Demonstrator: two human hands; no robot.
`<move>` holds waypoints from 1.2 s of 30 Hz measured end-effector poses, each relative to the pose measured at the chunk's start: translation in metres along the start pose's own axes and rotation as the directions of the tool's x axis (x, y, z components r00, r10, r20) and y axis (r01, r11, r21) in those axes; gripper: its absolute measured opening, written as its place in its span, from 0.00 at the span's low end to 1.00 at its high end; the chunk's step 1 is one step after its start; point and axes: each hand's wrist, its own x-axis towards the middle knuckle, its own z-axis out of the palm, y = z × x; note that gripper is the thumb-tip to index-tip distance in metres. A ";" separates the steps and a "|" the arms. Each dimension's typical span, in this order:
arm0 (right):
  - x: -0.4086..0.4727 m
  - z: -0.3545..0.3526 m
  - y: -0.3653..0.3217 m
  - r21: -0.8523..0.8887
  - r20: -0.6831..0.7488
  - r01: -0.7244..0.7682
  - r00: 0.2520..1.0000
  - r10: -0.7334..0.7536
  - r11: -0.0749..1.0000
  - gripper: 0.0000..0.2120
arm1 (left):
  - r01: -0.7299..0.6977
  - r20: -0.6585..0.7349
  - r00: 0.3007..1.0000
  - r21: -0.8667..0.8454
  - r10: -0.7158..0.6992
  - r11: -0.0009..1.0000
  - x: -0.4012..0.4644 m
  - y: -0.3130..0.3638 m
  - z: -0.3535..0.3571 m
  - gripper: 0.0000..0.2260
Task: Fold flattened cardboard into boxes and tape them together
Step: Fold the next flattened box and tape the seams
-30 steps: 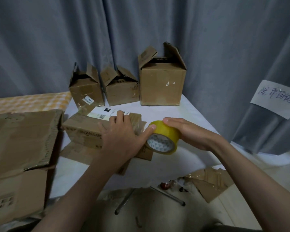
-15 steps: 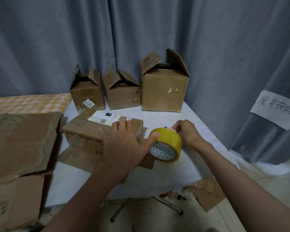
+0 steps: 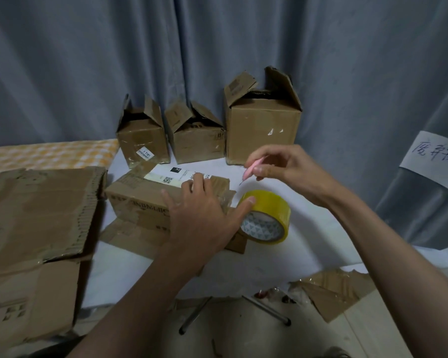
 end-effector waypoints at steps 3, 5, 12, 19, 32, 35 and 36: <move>0.001 0.009 -0.006 -0.144 0.083 0.059 0.995 -0.047 0.988 0.05 | 0.006 0.008 1.000 0.015 -0.006 1.000 0.002 0.003 -0.001 0.47; 0.002 0.012 -0.007 -0.199 0.114 0.073 0.992 -0.051 0.977 0.05 | 0.016 0.003 1.000 0.024 -0.016 1.000 0.002 0.004 -0.001 0.46; 0.001 0.017 -0.005 -0.260 0.131 0.028 0.991 0.007 0.965 0.06 | 0.026 0.000 1.000 0.022 -0.026 0.999 0.003 0.006 -0.001 0.45; 0.004 0.023 -0.006 -0.272 0.121 0.008 0.992 0.027 0.962 0.07 | 0.014 -0.008 1.000 0.040 -0.013 0.999 0.002 0.005 -0.002 0.44; 0.014 0.024 0.001 -0.390 0.059 -0.060 0.994 0.090 0.919 0.07 | 0.017 0.002 1.000 0.039 -0.017 0.999 0.003 0.005 0.000 0.45; 0.015 0.017 0.010 -0.386 -0.080 -0.231 0.973 0.217 0.893 0.06 | 0.023 0.007 1.000 0.049 -0.023 0.999 0.004 0.006 -0.001 0.46; 0.014 0.013 0.015 -0.357 -0.143 -0.305 0.952 0.271 0.883 0.07 | 0.022 0.009 1.000 0.053 -0.022 0.998 0.004 0.006 -0.001 0.46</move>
